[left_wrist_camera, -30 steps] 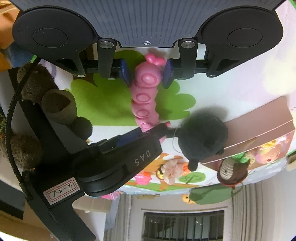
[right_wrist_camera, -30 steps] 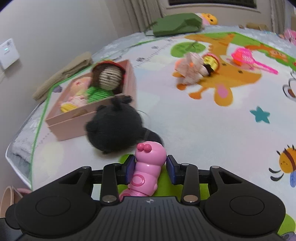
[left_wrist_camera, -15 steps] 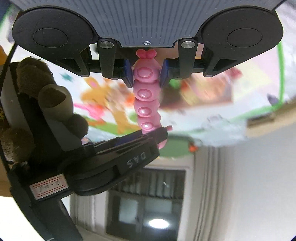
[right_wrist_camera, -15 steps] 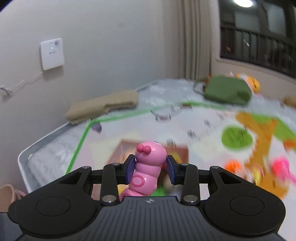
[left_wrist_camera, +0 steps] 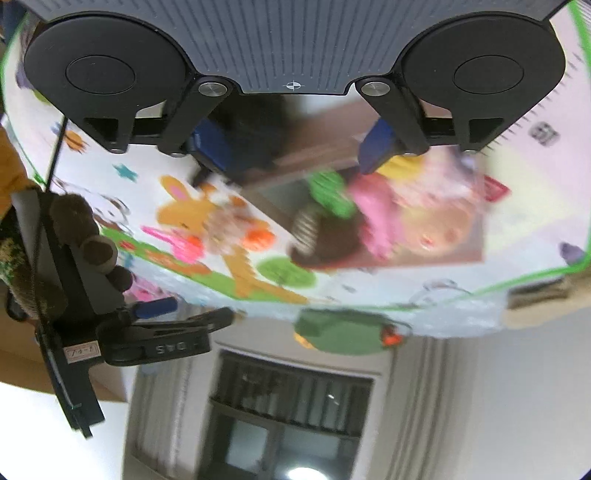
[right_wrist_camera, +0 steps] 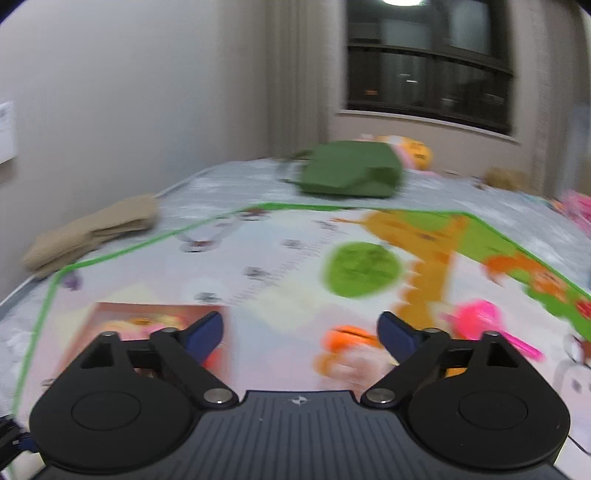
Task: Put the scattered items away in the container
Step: 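Lift the caterpillar with the right gripper and drop it into the pink box, then grasp the pink mesh strainer with the right gripper and set it down near the left gripper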
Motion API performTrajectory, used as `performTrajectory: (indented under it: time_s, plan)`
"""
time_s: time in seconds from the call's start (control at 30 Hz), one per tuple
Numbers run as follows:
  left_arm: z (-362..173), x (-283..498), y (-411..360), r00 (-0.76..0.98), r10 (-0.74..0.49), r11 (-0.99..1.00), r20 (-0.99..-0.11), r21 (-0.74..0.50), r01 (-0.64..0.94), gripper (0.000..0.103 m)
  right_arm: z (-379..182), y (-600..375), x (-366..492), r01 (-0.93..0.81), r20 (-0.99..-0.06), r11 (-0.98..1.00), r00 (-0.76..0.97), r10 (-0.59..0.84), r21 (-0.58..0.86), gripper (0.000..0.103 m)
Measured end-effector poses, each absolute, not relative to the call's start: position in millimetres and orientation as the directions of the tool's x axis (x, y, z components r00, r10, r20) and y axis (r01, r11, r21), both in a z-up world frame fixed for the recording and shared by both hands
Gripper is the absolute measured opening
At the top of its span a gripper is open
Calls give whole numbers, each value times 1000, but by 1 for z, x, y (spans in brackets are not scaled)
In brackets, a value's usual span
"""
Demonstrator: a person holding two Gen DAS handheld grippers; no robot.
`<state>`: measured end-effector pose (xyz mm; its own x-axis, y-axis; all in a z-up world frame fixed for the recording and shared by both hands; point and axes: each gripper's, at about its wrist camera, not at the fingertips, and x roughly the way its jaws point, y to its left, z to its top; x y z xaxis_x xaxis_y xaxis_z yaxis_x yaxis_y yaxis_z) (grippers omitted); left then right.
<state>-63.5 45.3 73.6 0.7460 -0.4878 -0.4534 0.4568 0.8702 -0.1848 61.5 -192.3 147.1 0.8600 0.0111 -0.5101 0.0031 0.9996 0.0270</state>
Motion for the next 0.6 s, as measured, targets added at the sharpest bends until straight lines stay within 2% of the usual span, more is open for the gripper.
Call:
performTrajectory:
  time_s: [0.07, 0.17, 0.23, 0.27, 0.3, 0.33, 0.47, 0.6]
  plan:
    - [70, -66, 31, 728, -506, 858, -464, -184, 479, 94, 138, -218, 56, 56, -521, 998, 853, -34, 26, 96]
    - [67, -64, 20, 717, -516, 851, -470, -182, 493, 96, 122, -250, 56, 115, -557, 993, 826, -81, 27, 94]
    - [68, -65, 15, 713, -516, 849, -473, -172, 500, 96, 111, -268, 62, 149, -579, 988, 809, -98, 41, 80]
    - [68, -64, 13, 714, -513, 850, -476, -166, 500, 97, 106, -276, 67, 157, -594, 986, 798, -99, 47, 61]
    - [69, -63, 12, 716, -508, 852, -479, -160, 498, 97, 100, -284, 74, 166, -612, 985, 785, -99, 54, 47]
    - [69, -61, 12, 717, -503, 855, -482, -158, 494, 97, 93, -292, 82, 183, -627, 981, 772, -103, 64, 45]
    - [72, -52, 15, 713, -500, 860, -491, -187, 475, 97, 77, -321, 114, 289, -602, 956, 774, -197, 60, 48]
    - [75, -43, 16, 702, -528, 847, -478, -236, 477, 98, 61, -351, 155, 358, -563, 934, 772, -294, 4, 72]
